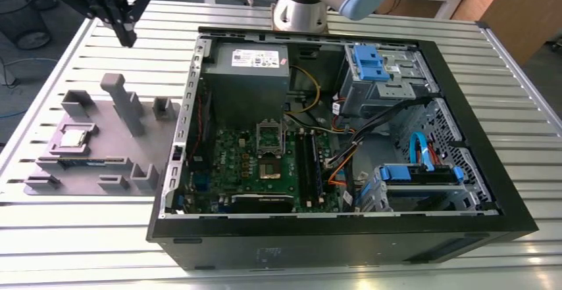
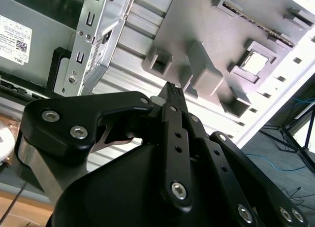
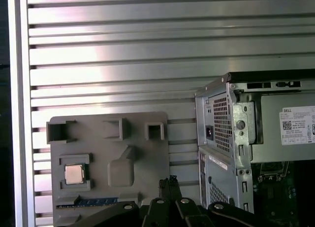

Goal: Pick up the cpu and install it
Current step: 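Reach for the cpu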

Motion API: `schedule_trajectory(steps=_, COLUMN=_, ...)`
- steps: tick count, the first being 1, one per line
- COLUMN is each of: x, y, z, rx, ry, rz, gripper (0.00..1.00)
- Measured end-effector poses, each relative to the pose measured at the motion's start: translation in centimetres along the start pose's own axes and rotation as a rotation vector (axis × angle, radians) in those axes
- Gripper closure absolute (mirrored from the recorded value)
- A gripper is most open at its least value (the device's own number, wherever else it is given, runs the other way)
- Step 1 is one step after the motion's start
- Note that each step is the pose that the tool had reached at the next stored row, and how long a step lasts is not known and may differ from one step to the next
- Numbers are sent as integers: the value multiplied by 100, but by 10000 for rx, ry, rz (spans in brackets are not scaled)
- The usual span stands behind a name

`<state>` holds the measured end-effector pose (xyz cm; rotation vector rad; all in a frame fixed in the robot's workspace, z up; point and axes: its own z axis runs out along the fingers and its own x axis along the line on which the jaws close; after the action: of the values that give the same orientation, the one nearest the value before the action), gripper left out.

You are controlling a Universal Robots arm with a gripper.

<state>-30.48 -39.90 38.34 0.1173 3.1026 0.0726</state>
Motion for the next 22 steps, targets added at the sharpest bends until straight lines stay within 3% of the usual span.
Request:
schedule_trajectory(steps=6, x=71, y=-6, z=22, rx=0, ry=0, rz=0, gripper=89)
schedule_trajectory(steps=22, x=345, y=-30, z=76, rx=0, ry=1, rz=1, gripper=89)
